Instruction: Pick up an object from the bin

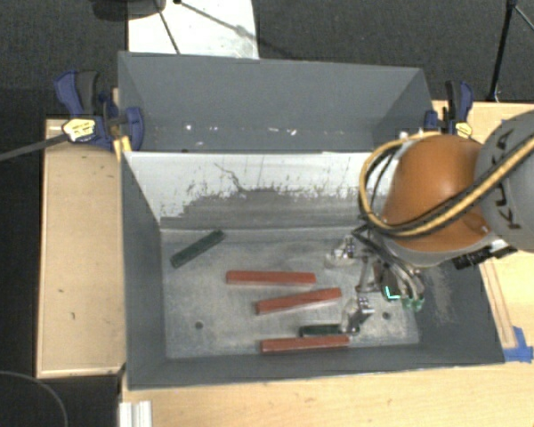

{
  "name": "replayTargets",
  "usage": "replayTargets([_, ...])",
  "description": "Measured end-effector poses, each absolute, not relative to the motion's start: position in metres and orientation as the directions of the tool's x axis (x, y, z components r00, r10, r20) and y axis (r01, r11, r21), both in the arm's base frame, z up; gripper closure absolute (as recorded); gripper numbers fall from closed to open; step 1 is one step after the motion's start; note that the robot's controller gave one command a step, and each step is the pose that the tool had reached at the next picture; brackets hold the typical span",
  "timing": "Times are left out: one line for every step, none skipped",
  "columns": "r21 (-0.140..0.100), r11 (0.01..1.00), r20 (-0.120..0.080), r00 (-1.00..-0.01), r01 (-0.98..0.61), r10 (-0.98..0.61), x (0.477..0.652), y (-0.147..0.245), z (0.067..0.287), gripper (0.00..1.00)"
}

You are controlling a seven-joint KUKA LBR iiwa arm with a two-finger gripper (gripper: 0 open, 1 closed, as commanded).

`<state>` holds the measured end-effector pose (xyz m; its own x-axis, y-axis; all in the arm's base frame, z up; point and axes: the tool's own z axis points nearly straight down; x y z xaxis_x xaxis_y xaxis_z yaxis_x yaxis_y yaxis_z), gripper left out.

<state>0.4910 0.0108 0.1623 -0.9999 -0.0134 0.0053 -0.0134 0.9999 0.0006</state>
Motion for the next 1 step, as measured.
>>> replayTargets([0.001, 1.0, -0.002, -1.0, -0.013, -0.013, 0.4929, 0.0107, 0.1656, 0.0])
